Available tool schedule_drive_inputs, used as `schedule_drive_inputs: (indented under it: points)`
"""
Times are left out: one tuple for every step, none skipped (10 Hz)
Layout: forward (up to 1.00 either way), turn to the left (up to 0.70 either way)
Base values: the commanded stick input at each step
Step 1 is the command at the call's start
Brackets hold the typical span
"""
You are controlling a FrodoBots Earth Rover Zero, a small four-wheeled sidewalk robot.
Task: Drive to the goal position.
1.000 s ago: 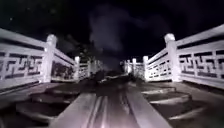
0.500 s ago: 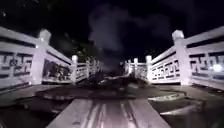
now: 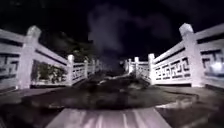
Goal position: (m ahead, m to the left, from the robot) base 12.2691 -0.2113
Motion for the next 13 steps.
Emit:
schedule_drive_inputs:
  points:
    - [0.57,0.00]
    - [0.45,0.00]
    - [0.45,0.00]
    - [0.45,0.00]
    - [0.45,0.00]
    - [0.45,0.00]
    - [0.45,0.00]
    - [0.45,0.00]
    - [0.45,0.00]
    - [0.45,0.00]
    - [0.45,0.00]
    - [0.45,0.00]
    - [0.45,0.00]
